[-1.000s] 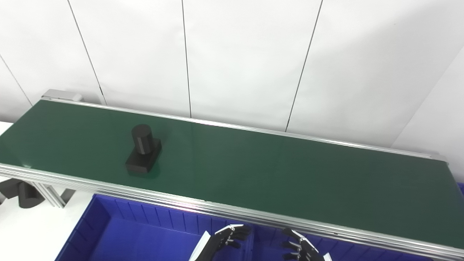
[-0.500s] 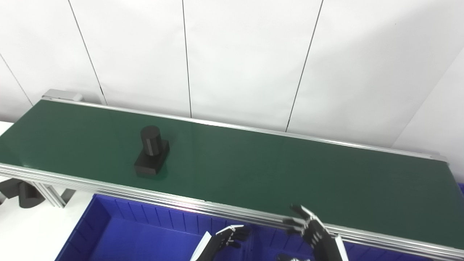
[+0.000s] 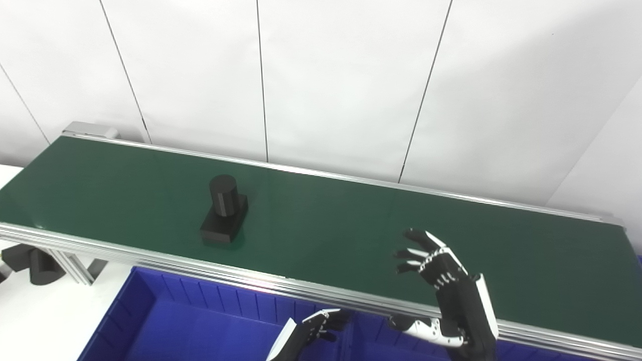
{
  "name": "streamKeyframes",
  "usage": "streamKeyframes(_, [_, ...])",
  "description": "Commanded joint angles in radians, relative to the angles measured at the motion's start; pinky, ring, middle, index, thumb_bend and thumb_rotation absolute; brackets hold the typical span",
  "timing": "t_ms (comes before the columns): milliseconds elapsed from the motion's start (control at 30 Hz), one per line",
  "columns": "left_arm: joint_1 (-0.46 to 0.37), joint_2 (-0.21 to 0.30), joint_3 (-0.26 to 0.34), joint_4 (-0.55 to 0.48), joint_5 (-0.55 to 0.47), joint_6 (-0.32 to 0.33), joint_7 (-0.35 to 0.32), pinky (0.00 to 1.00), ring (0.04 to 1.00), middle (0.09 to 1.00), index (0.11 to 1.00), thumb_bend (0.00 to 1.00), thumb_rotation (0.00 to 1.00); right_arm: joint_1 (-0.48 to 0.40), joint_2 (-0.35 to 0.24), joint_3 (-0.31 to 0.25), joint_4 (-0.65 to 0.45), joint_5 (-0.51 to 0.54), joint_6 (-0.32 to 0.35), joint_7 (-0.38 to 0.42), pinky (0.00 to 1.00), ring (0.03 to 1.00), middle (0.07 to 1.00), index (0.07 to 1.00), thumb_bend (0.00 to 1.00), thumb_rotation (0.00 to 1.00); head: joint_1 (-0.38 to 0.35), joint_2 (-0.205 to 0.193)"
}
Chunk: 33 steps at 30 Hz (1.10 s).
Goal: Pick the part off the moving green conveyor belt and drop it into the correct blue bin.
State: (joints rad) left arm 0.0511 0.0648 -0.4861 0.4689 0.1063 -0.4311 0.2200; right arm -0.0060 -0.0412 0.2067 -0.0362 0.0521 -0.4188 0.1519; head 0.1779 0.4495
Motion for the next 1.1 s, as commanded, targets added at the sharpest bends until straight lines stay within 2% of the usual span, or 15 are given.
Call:
streamKeyframes(0, [-0.023,-0.003,0.001,-0.014,0.005,-0.039,0.0,0.69,0.759,0.788,0.77,0.83,0.14,-0.042,0.017,-0.012,0.005,-0.017,-0.01,-0.008,0.57,0.719,0.826,0.822,0.92,0.27,0.0,0.001])
streamKeyframes(300, [-0.031,-0.001,0.001,-0.001,0.004,-0.039,0.001,0.68,0.758,0.787,0.77,0.83,0.14,-0.167,0.036,-0.034,0.155,-0.046,-0.037,-0.016,0.63,0.747,0.833,0.832,0.88,0.25,-0.005,-0.006])
streamKeyframes(733, [-0.034,-0.001,-0.007,0.006,0.013,-0.039,0.019,0.68,0.752,0.776,0.759,0.84,0.13,-0.393,0.047,-0.071,0.452,-0.036,-0.051,-0.002,0.62,0.734,0.846,0.839,0.92,0.27,0.007,-0.011])
streamKeyframes(933, [-0.031,-0.004,-0.015,0.0,0.022,-0.039,0.032,0.68,0.752,0.777,0.758,0.84,0.14,-0.463,0.052,-0.072,0.52,-0.047,-0.051,0.0,0.62,0.733,0.861,0.851,0.92,0.26,0.019,-0.009])
streamKeyframes(1067, [-0.032,-0.012,-0.021,0.002,0.022,-0.039,0.036,0.68,0.752,0.78,0.76,0.84,0.14,-0.498,0.055,-0.071,0.553,-0.046,-0.051,0.006,0.62,0.745,0.872,0.857,0.94,0.26,0.06,-0.009])
